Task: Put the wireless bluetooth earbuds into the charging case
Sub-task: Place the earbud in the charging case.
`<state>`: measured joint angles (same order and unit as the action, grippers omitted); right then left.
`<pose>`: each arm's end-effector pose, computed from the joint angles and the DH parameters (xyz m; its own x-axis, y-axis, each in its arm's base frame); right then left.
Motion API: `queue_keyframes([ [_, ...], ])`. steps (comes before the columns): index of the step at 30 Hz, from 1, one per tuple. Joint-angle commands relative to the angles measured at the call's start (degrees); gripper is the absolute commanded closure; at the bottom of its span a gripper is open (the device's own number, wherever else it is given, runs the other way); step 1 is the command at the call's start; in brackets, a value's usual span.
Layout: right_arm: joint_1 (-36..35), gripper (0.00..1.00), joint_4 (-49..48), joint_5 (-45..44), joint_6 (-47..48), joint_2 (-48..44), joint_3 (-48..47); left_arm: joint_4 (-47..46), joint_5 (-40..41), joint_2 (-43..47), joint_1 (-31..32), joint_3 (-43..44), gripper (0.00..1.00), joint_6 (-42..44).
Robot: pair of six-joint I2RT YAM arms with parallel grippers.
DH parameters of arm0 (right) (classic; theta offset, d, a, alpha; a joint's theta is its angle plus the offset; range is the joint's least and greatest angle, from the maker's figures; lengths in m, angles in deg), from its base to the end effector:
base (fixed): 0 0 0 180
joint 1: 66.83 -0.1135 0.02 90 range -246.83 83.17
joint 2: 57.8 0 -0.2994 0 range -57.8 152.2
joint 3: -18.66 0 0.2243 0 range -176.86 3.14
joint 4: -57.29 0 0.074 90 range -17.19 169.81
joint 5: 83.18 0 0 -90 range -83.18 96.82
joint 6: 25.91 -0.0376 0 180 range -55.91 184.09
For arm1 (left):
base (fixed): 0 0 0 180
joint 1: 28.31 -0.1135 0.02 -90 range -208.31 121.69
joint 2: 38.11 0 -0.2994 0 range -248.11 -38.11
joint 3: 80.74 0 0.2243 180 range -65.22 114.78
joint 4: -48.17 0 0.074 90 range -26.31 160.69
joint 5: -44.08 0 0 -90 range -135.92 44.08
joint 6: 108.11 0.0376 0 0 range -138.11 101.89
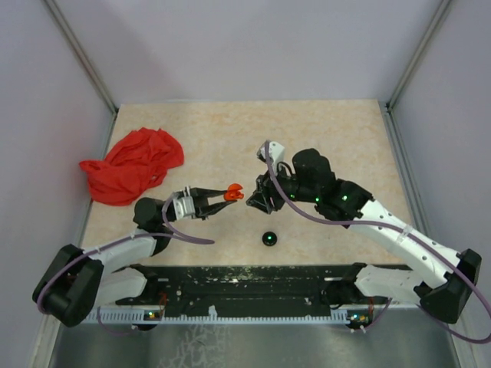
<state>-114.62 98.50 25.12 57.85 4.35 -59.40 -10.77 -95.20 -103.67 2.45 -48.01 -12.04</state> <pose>0.1223 0.1524 0.3928 -0.3826 -0.2682 -0.8841 -0.8574 0.4595 0.2317 0.1342 -0.1130 0.3078 0.4732 -0.2013 -0.8576 0.8733 0.2351 0.4266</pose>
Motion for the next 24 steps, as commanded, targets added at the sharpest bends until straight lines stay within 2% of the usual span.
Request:
queue_keyframes([
  [1, 1.1, 0.59, -10.1, 2.1, -6.0, -2.2, 1.7, -4.7, -0.6, -0.3, 0.3, -0.5, 0.99, -2.7],
  [5, 1.7, 0.59, -15.2, 4.1, -8.1, -4.2, 5.2, -7.0, -0.4, -0.7, 0.3, -0.6, 0.99, -5.1],
  [14, 3.9, 0.58, -34.7, 8.9, -15.9, -7.0, 14.5, -12.5, 2.3, -2.1, 0.3, -0.9, 0.99, -11.4],
  [24, 3.9, 0.59, -38.8, 10.7, -18.1, -4.6, 14.4, -12.1, 1.7, -2.4, 0.3, -0.5, 0.99, -11.5],
])
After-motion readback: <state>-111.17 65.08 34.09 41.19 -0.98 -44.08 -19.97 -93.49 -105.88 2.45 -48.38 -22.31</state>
